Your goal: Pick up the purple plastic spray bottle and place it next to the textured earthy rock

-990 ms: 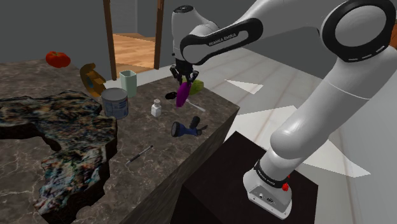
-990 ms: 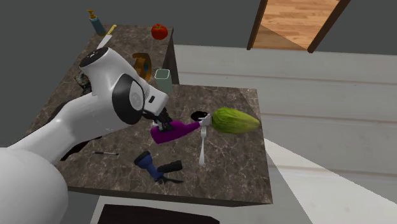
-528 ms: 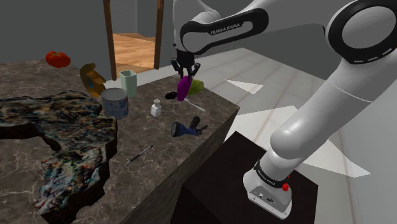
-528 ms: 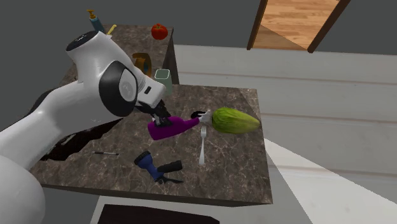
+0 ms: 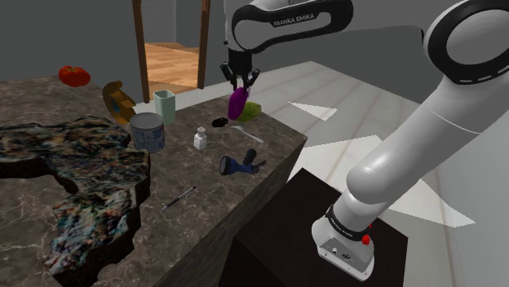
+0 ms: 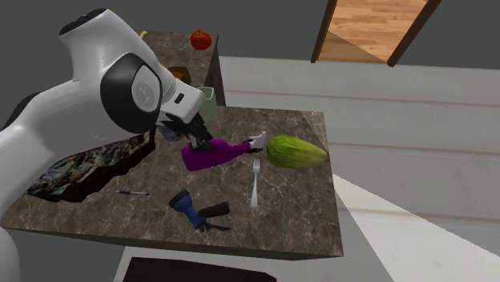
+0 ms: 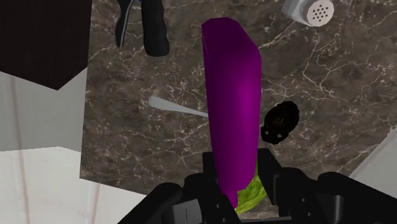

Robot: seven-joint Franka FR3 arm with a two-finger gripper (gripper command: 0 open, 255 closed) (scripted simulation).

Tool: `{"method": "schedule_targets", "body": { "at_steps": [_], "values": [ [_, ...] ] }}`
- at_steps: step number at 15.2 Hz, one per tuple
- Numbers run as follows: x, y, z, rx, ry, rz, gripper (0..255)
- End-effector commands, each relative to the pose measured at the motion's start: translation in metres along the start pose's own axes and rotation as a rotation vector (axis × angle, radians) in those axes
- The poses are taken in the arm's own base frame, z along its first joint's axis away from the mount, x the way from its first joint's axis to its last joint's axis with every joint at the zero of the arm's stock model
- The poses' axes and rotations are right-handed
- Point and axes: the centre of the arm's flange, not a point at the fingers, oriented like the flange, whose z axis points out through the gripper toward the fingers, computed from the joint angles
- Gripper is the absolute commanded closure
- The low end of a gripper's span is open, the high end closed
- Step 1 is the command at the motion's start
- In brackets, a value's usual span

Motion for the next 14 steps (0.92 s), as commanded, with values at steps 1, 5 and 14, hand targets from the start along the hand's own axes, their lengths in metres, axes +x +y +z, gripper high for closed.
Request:
{"method": "schedule_targets", "body": {
  "at_steps": [1, 5, 14],
  "values": [
    [0.004, 0.001, -0.009, 0.000, 0.000, 0.000, 255],
    [0.010, 0.002, -0.029, 0.000, 0.000, 0.000, 255],
    [0.025, 0.006, -0.074, 0.000, 0.000, 0.000, 255]
  ]
}}
